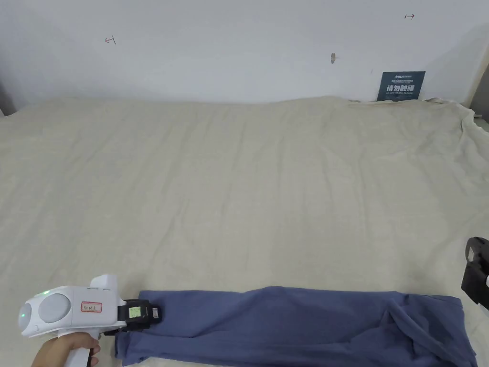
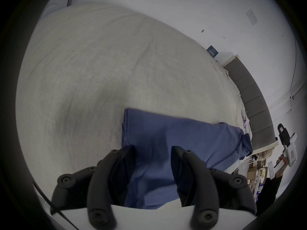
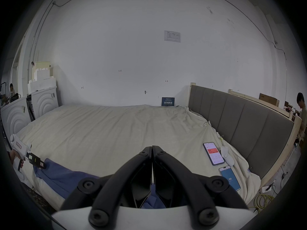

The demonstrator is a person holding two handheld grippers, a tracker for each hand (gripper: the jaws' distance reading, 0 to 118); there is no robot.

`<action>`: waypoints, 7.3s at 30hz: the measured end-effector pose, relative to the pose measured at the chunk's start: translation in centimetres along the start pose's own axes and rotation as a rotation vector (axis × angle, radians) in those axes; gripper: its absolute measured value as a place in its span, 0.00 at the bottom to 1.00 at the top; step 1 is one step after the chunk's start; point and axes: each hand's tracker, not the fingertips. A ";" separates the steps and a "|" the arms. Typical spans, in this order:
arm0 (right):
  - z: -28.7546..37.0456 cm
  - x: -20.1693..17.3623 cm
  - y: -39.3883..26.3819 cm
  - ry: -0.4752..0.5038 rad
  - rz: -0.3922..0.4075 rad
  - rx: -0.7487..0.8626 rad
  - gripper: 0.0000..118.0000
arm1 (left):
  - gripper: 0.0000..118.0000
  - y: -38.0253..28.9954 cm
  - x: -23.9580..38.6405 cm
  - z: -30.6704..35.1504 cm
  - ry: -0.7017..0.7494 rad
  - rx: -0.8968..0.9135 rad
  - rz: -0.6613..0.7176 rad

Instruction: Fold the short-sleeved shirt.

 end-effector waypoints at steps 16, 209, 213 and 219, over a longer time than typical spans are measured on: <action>0.0 0.0 0.2 0.011 -0.015 -0.002 0.00 | 0.00 -0.5 0.1 -1.0 0.065 0.016 -0.075; 3.0 5.3 -0.5 -0.039 -0.067 -0.025 0.00 | 0.05 -3.4 16.4 -6.9 -0.173 -0.084 -0.124; 2.7 4.7 0.0 -0.028 -0.066 -0.018 0.00 | 0.04 -2.3 14.0 -3.5 -0.153 -0.051 -0.105; 1.9 3.0 0.3 0.010 -0.064 -0.011 0.00 | 0.04 -0.8 9.0 2.3 -0.032 0.004 -0.090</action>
